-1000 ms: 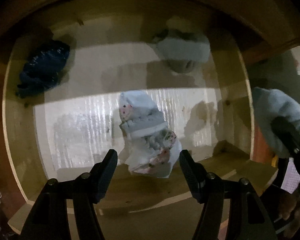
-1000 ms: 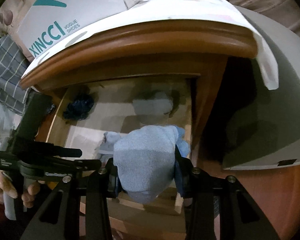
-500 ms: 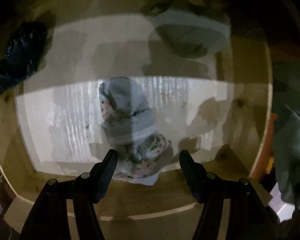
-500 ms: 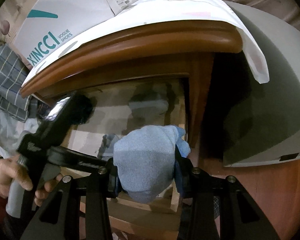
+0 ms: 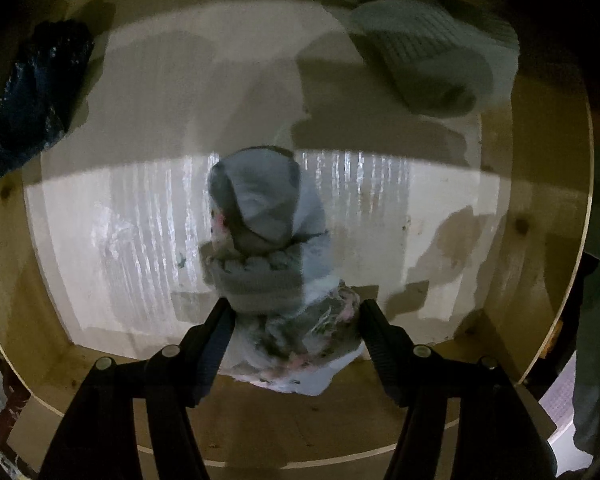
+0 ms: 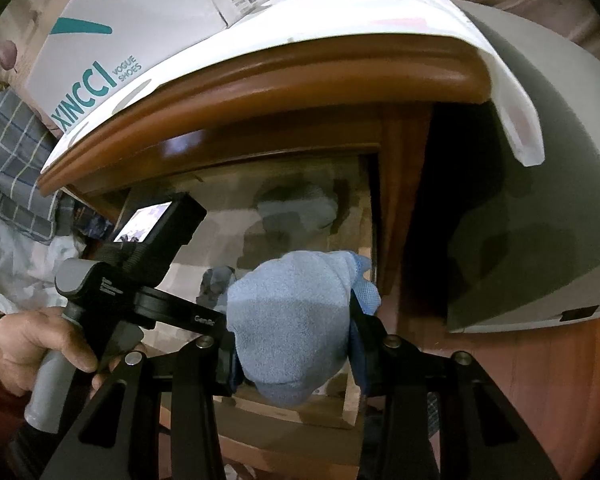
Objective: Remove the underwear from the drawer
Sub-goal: 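Grasp the pale blue lace-trimmed sock with the left gripper while the right gripper holds the blue cloth, then lift the pale blue sock with the left gripper and carry it to the white box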
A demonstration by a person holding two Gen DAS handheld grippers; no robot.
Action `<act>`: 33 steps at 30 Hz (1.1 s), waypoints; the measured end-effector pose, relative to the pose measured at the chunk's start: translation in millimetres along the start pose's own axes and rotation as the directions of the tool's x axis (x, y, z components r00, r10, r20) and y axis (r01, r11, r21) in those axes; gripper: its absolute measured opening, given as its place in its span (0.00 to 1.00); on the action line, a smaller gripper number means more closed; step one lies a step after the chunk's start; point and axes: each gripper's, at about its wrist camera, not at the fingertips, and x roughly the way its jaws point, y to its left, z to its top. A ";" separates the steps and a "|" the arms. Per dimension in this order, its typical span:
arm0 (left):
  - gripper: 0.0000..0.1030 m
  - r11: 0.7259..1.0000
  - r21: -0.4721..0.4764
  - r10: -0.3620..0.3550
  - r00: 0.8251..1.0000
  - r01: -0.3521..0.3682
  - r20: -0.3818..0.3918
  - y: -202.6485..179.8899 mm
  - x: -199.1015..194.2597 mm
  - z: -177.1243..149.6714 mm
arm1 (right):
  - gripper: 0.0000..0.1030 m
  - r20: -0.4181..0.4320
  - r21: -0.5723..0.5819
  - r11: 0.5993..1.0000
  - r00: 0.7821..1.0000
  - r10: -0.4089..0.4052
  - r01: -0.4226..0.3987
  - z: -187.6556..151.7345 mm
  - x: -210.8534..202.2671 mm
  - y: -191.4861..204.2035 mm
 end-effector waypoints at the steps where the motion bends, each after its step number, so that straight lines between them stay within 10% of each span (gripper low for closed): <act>1: 0.64 1.000 -0.011 -0.004 1.000 0.004 0.004 1.9 -2.5 -0.5 | 0.37 -0.004 -0.006 1.000 1.000 -0.004 0.004 -0.2 1.3 1.3; 9: 0.31 1.000 -0.011 -0.008 0.998 0.008 0.055 20.0 -15.0 -11.0 | 0.37 -0.015 -0.026 1.000 1.000 -0.006 0.006 1.2 7.1 5.5; 25: 0.28 0.997 0.075 0.011 0.974 -0.028 0.226 13.8 -67.8 -56.4 | 0.37 -0.041 -0.066 0.997 0.999 -0.036 0.033 -1.9 18.8 13.1; 33: 0.28 0.981 0.119 0.090 0.909 -0.151 0.407 1.5 -103.7 -102.1 | 0.37 -0.049 -0.084 0.995 0.997 -0.052 0.047 -2.1 24.2 19.1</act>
